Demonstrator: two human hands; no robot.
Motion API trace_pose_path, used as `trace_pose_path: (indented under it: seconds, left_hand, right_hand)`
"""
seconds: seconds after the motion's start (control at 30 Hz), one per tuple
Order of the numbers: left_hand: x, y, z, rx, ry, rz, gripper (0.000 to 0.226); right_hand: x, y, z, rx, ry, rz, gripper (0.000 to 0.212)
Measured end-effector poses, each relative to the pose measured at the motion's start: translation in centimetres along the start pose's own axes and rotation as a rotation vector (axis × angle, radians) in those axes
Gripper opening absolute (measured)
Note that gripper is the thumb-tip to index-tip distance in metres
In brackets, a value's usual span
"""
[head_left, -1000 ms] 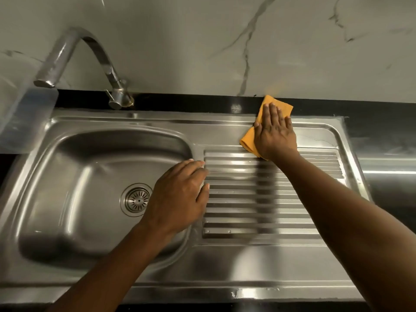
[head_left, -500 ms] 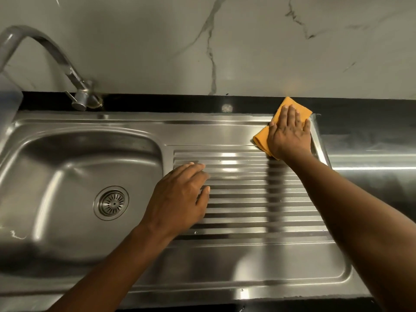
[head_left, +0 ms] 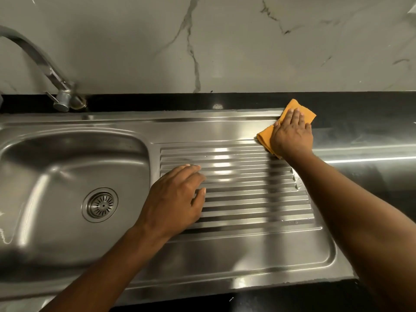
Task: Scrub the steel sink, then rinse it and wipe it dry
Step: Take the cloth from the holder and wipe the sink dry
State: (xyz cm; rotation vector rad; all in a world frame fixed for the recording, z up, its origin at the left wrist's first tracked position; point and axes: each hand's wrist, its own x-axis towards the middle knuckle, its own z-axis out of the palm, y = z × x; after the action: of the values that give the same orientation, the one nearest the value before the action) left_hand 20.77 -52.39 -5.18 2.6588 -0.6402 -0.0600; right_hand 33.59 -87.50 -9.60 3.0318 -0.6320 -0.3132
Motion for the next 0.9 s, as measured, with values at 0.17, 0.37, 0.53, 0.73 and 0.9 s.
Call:
trace_pose_path:
  seconds: [0.17, 0.37, 0.53, 0.73, 0.9]
  left_hand:
    - [-0.4, 0.4, -0.1, -0.014, 0.005, 0.024, 0.033]
    - [-1.6, 2.1, -0.3, -0.037, -0.017, 0.066, 0.035]
    - [-3.7, 3.4, -0.5, -0.037, -0.031, 0.092, 0.029]
    - [-7.0, 4.5, -1.1, -0.047, -0.044, 0.090, 0.025]
    - [-9.4, 5.2, -1.8, -0.059, -0.062, 0.098, 0.026]
  right_hand:
    - [-2.3, 1.7, 0.9, 0.034, 0.023, 0.007, 0.069]
    - [-5.8, 3.5, 1.6, 0.035, 0.013, 0.027, 0.068]
    - [-9.8, 5.1, 2.2, 0.015, 0.002, 0.029, 0.067]
    - [-15.7, 6.8, 2.9, 0.057, -0.004, 0.059, 0.066]
    - [-21.1, 8.2, 4.3, 0.042, -0.013, 0.089, 0.066]
